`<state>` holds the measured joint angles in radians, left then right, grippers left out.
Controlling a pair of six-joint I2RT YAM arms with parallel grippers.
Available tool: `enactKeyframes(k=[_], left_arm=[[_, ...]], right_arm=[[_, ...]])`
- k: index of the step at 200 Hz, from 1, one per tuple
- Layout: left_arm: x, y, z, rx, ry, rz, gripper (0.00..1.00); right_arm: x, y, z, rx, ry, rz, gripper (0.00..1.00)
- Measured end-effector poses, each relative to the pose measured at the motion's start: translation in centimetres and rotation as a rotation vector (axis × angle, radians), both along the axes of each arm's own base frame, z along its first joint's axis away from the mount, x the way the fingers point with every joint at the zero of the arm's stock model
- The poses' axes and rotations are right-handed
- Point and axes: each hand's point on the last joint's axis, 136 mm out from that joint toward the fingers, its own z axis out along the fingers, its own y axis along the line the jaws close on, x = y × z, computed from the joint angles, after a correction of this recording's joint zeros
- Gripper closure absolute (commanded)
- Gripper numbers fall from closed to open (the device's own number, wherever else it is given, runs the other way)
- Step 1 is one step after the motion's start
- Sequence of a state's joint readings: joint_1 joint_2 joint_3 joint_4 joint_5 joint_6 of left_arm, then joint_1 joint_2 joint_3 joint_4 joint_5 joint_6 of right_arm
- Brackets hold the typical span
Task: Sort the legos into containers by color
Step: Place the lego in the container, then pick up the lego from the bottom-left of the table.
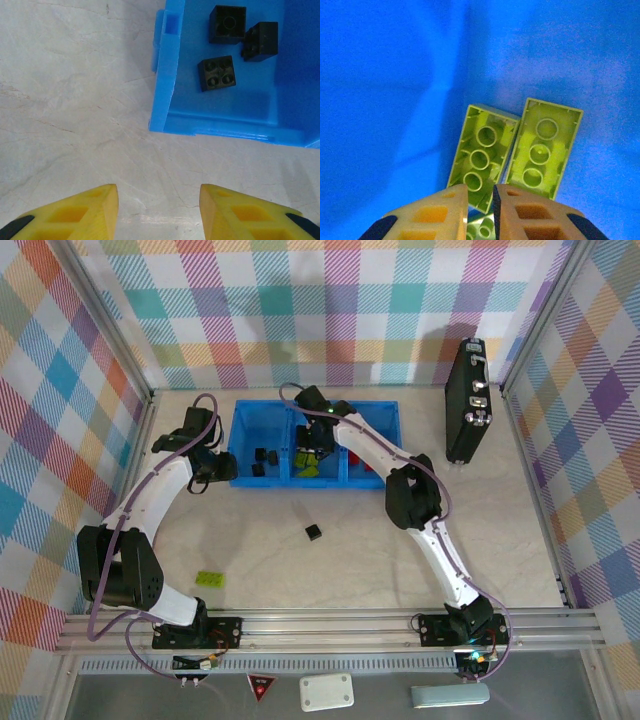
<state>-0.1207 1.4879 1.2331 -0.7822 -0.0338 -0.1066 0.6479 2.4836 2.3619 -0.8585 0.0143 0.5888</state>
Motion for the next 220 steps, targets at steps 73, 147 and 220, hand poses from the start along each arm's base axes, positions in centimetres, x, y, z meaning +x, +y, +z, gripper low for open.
enactKeyframes(k=[73,147,220], left_arm=[[-0.6,-0.3,-0.3,-0.021,0.025,0.005,0.53],[-3.3,-1.2,-0.7,-0.042,0.102,0.077,0.53],[-10.5,-0.4,-2.5,-0.048,0.187,0.266,0.51]], right_arm=[[-3.4,-2.4,6.2,0.000,-0.042,0.062,0.74],[-8.9,-6.4,5.4,-0.057,-0.001,0.122,0.73],[-12.1,-8.1,5.5,-0.029,-0.029,0.183,0.72]])
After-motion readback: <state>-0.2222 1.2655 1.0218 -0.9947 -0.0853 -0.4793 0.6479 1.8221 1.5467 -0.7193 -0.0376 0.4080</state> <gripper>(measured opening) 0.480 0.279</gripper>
